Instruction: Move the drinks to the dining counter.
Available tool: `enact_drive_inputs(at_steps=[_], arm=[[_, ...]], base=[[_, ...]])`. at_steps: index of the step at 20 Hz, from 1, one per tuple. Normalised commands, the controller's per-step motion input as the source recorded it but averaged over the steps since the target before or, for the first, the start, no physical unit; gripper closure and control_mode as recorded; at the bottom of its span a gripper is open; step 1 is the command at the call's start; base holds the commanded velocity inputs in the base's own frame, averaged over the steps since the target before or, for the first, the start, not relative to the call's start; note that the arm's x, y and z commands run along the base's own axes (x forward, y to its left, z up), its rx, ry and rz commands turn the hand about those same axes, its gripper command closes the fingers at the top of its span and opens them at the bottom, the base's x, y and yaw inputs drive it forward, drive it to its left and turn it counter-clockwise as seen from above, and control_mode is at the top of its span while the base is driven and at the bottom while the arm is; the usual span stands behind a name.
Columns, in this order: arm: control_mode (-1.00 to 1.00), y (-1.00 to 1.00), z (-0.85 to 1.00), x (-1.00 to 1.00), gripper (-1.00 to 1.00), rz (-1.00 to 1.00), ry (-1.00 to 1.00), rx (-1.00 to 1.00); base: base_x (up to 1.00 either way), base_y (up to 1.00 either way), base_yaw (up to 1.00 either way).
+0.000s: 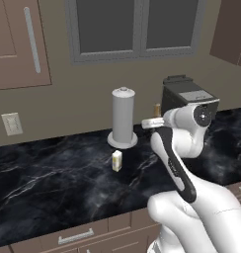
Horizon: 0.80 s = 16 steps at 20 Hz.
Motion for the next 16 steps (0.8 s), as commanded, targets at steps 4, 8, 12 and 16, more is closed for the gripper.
enact_drive_inputs(at_steps=[4,8,12,16], arm=[[-1.0,0.0,0.74,-0.85,1.0,-0.05,-0.05,0.0],[-1.0,0.0,0.37,-0.88,1.0,-0.08,-0.24,0.0],[-1.0,-0.01,0.26,-0.54,1.0,-0.06,-0.24,0.0],[-1.0,-0.09,0.02,-0.23,1.0,-0.03,-0.07,0.14]], base=[[0.0,0.0,0.0],[0.0,0.0,0.0],[0.0,0.0,0.0],[0.0,0.0,0.0]])
